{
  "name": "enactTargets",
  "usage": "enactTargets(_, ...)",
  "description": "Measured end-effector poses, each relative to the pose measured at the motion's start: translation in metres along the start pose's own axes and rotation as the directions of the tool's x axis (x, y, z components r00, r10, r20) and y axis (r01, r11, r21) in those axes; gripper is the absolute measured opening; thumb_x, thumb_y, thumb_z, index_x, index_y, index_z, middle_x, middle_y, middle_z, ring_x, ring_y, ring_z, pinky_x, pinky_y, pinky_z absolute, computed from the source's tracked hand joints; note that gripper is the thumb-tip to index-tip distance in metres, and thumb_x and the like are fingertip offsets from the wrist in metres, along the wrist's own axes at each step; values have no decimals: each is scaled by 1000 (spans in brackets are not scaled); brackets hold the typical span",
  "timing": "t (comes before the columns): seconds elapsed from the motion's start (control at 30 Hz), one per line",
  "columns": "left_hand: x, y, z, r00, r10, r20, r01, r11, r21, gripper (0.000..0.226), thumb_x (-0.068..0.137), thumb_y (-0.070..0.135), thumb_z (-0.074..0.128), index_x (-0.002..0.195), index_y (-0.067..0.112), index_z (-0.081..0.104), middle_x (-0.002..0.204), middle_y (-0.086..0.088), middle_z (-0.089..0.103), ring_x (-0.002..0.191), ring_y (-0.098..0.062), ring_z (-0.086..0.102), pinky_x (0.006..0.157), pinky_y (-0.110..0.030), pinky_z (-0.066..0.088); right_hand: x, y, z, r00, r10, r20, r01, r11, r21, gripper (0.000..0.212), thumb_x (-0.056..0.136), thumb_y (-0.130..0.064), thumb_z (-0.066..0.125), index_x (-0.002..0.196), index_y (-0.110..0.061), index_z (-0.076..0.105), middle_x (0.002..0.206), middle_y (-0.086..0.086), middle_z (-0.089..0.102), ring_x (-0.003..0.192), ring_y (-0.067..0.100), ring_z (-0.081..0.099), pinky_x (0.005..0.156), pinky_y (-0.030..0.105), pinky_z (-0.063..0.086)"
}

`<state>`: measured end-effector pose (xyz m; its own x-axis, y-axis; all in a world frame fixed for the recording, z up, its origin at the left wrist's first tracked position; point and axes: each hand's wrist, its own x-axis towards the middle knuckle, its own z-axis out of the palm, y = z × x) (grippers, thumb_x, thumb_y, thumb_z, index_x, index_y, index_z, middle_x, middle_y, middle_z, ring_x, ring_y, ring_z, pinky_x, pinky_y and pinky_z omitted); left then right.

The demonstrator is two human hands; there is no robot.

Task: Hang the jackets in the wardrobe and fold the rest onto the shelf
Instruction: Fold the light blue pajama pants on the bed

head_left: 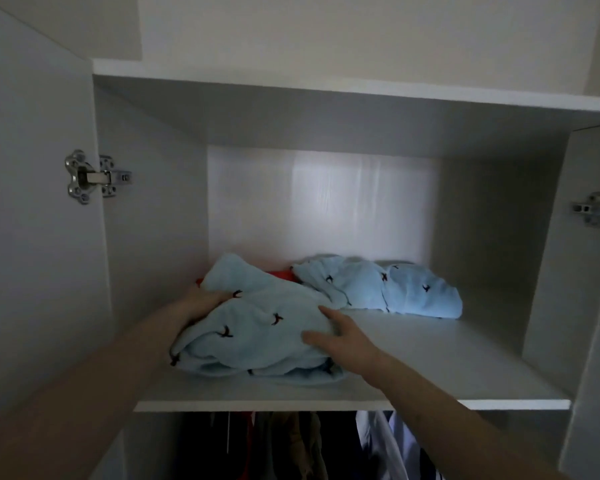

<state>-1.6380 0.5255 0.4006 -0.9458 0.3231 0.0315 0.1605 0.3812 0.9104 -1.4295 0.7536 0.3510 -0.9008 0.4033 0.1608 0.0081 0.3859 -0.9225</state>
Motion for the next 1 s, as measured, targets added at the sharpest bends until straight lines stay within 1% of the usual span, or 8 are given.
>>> enactTargets(0.1, 15, 0, -10, 986, -11, -165, 66, 940, 333, 81, 82, 45, 81, 144, 8, 45, 139, -19, 56, 124, -39, 57, 101, -47, 50, 25, 11, 18, 995, -80, 65, 89, 985, -151, 97, 82, -64, 77, 161, -30, 33, 165, -4, 32, 148, 20, 38, 121, 45, 37)
enactTargets(0.2, 16, 9, -2, 943, 252, -219, -67, 785, 616, 76, 81, 41, 70, 148, 19, 41, 146, -13, 47, 131, -37, 48, 108, -46, 44, 45, 24, 34, 987, -138, 86, 155, 956, -248, 96, 81, -78, 67, 162, -41, 29, 168, -11, 22, 154, 17, 26, 127, 44, 25)
enactTargets(0.3, 8, 12, 23, 958, 287, 11, -249, 810, 531, 75, 71, 58, 59, 140, 29, 54, 141, -5, 58, 124, -29, 57, 106, -44, 48, 62, 29, 48, 979, -162, 122, 189, 949, -254, 97, 80, -84, 60, 162, -43, 26, 170, -14, 20, 156, 17, 21, 127, 47, 23)
enactTargets(0.37, 5, -6, 41, 950, 289, 118, -297, 714, 634, 81, 78, 77, 47, 147, 35, 48, 152, 2, 50, 135, -24, 50, 115, -46, 38, 71, 35, 56, 972, -198, 125, 225, 940, -256, 95, 83, -83, 58, 162, -42, 26, 170, -15, 20, 156, 15, 19, 127, 44, 21)
enactTargets(0.47, 1, -42, 56, 911, 409, 59, -334, 643, 690, 91, 78, 88, 23, 151, 38, 41, 157, 10, 44, 143, -18, 40, 121, -44, 26, 72, 51, 64, 956, -269, 116, 292, 902, -318, 96, 82, -90, 47, 162, -46, 19, 170, -21, 14, 154, 7, 14, 124, 34, 16)
enactTargets(0.6, 5, -67, 63, 829, 558, -36, -416, 659, 627, 81, 84, 79, 30, 147, 33, 52, 149, 11, 53, 137, -15, 48, 118, -38, 29, 74, 63, 65, 951, -304, 66, 309, 903, -298, 99, 77, -95, 43, 161, -48, 20, 169, -24, 15, 153, 4, 17, 124, 34, 20)
enactTargets(0.87, 18, -63, 67, 817, 574, -51, -451, 693, 563, 79, 84, 73, 35, 143, 26, 58, 144, 3, 60, 134, -20, 53, 116, -39, 35, 74, 65, 68, 909, -400, 112, 413, 837, -360, 93, 87, -73, 54, 158, -51, -3, 162, -38, -7, 153, -7, -5, 124, 23, 9)
enactTargets(1.0, 16, -63, 70, 828, 561, -30, -406, 635, 657, 84, 85, 76, 24, 149, 30, 51, 153, 6, 52, 142, -19, 45, 121, -42, 26, 67, 63, 67, 898, -417, 139, 436, 803, -407, 95, 96, -61, 57, 163, -38, -6, 171, -20, -9, 156, -2, -10, 127, 26, 11)
